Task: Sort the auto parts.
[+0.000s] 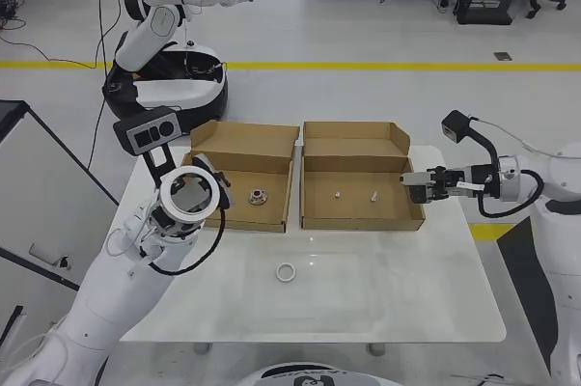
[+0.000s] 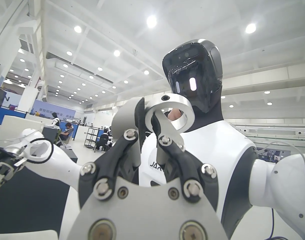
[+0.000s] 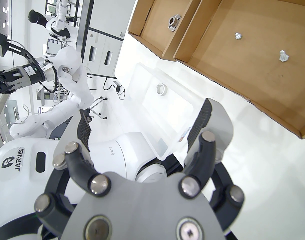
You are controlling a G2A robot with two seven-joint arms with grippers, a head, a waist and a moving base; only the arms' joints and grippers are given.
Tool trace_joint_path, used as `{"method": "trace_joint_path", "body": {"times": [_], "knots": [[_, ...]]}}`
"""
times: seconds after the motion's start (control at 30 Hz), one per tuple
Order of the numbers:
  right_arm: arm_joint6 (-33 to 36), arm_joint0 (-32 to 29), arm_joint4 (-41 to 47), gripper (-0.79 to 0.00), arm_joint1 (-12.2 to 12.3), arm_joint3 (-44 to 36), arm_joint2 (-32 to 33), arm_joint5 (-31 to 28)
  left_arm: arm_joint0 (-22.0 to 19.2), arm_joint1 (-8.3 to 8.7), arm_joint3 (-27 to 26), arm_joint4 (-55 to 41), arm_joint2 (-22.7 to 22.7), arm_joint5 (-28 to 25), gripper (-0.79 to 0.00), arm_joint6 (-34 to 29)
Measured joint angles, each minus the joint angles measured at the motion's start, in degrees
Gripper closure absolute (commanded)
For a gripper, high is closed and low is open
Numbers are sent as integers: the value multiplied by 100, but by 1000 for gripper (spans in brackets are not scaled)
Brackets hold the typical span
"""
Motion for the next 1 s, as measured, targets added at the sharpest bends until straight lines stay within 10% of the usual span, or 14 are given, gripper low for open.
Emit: {"method": "trace_joint_path", "body": {"times": [0.47, 1.0], "knots": [[0, 0, 0, -785, 0, 0, 0, 0, 18, -14, -45, 120, -10, 152, 0, 109], [0, 0, 0, -785, 0, 0, 0, 0, -71, -236, 241, 2794, 106, 1399, 0, 1349]]}}
